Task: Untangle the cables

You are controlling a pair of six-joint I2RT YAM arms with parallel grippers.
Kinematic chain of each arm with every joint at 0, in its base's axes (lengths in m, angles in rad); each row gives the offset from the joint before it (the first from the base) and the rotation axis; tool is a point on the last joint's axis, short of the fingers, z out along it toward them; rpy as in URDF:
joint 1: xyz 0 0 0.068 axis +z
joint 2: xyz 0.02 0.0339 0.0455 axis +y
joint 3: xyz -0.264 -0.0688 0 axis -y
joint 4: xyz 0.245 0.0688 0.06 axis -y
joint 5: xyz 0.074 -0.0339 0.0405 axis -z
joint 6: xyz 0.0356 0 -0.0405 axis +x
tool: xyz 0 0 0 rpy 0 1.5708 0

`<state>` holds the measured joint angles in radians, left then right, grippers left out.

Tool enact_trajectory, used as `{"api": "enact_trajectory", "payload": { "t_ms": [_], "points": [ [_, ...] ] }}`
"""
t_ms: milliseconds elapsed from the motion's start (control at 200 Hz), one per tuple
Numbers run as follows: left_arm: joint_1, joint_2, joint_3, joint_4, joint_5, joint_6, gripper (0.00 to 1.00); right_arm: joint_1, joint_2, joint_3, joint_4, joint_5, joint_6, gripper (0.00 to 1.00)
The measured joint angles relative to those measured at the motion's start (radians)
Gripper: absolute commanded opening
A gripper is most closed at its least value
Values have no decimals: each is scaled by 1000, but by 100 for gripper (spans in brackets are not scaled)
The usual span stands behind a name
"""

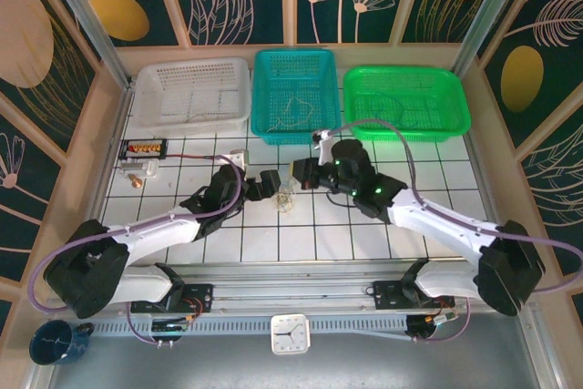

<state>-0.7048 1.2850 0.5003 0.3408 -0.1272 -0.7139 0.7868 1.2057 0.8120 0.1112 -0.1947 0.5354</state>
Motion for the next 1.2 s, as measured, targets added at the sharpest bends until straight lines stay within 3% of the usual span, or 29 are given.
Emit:
{"api": "enact_trajectory", "payload": {
  "t_ms": [200, 475, 771, 976, 1201],
  "points": [
    [0, -45, -46, 40, -1, 34, 99, -72, -36, 64, -22, -16, -23, 0],
    [0, -112, -108, 104, 15, 84, 99, -86, -36, 76, -43, -32, -33, 0],
    [0, -142, -126, 226, 153, 192, 99, -86, -36, 77, -44, -67, -33, 0],
    [0, -75, -20, 255, 248, 269, 99, -83, -26, 92, -41, -96, -32, 0],
    [0, 32, 99, 313, 274, 316, 99, -46, 1, 125, -45, -105, -33, 0]
  ]
}}
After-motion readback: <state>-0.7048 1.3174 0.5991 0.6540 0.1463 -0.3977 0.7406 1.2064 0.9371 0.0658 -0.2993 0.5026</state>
